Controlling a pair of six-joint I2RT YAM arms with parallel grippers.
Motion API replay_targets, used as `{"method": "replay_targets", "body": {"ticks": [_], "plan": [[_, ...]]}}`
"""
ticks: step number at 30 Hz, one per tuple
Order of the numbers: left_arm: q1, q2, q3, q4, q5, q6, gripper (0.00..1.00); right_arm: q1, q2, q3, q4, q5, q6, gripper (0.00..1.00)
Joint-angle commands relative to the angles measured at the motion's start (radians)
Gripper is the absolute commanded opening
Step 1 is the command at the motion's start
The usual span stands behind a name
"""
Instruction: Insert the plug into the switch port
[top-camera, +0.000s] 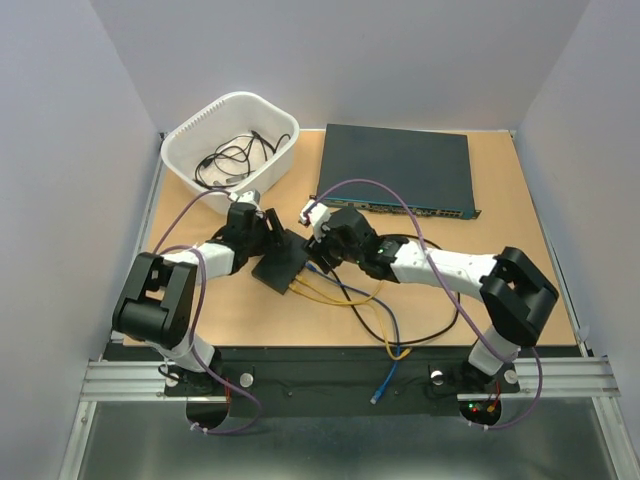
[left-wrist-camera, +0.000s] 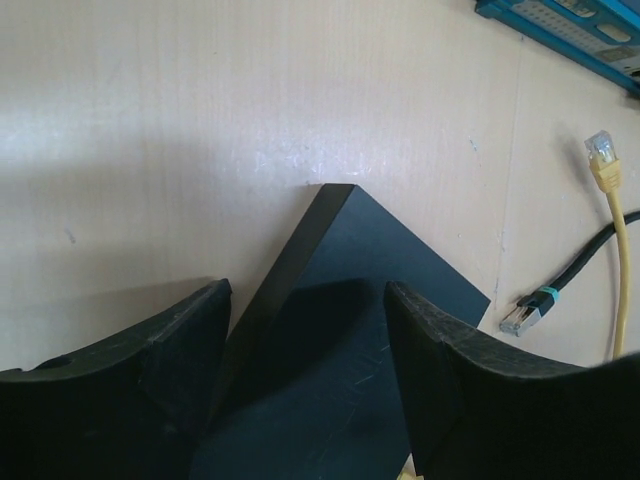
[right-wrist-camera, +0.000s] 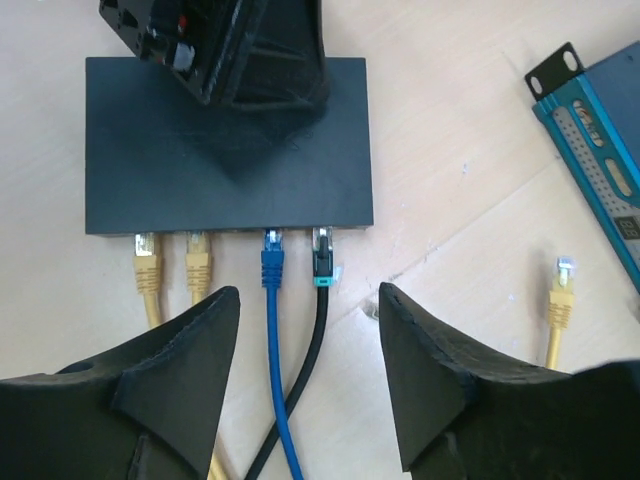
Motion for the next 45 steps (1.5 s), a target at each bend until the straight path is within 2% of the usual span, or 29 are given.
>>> {"method": "replay_targets", "body": {"ticks": [1, 2, 3, 4, 6, 8, 12, 17, 22, 27, 31, 32, 35, 40, 41, 45], "plan": [[0.005, -0.13, 0.015, -0.054, -0.081, -0.023, 0.75, 0.01, -0.114, -0.058, 0.039, -0.014, 0.046, 0.68], [0.007, -0.154, 0.009, -0.063, -0.091, -0.028, 0.76, 0.01, -0.139, -0.069, 0.039, -0.017, 0.055, 0.69], [0.005, -0.181, -0.003, -0.069, -0.109, -0.037, 0.77, 0.01, -0.162, -0.084, 0.041, -0.021, 0.078, 0.76], [0.005, -0.239, -0.008, -0.074, -0.117, -0.04, 0.77, 0.011, -0.184, -0.115, 0.041, -0.032, 0.094, 0.78], [0.007, -0.299, -0.02, -0.086, -0.133, -0.046, 0.78, 0.011, -0.259, -0.152, 0.044, -0.04, 0.136, 0.96], [0.005, -0.394, -0.039, -0.103, -0.146, -0.046, 0.78, 0.011, -0.309, -0.218, 0.069, -0.092, 0.189, 1.0], [0.005, -0.564, -0.094, -0.143, -0.238, -0.052, 0.77, 0.019, -0.478, -0.33, 0.104, -0.121, 0.282, 1.0], [0.005, -0.838, -0.188, -0.165, -0.273, -0.086, 0.78, 0.025, -0.702, -0.454, 0.105, -0.1, 0.344, 1.0], [0.005, -1.003, -0.139, -0.31, -0.307, -0.095, 0.77, 0.025, -0.886, -0.513, 0.092, -0.066, 0.411, 1.0], [0.005, -1.05, -0.013, -0.458, -0.298, -0.053, 0.78, 0.025, -1.012, -0.519, 0.056, -0.019, 0.425, 1.0], [0.005, -1.04, 0.14, -0.572, -0.345, 0.062, 0.79, 0.025, -1.055, -0.539, 0.056, 0.018, 0.427, 1.0], [0.005, -1.045, 0.148, -0.586, -0.359, 0.125, 0.79, 0.025, -1.06, -0.542, 0.056, 0.043, 0.428, 1.0], [0.005, -1.071, 0.147, -0.606, -0.442, 0.162, 0.8, 0.025, -1.061, -0.554, 0.056, 0.084, 0.434, 1.0], [0.007, -1.129, 0.119, -0.548, -0.347, 0.241, 0.83, 0.025, -1.061, -0.58, 0.058, 0.147, 0.47, 1.0], [0.005, -1.135, 0.112, -0.54, -0.371, 0.247, 0.86, 0.025, -1.063, -0.583, 0.058, 0.155, 0.473, 1.0], [0.005, -1.132, 0.096, -0.554, -0.44, 0.23, 0.89, 0.025, -1.07, -0.598, 0.059, 0.195, 0.494, 1.0]]}}
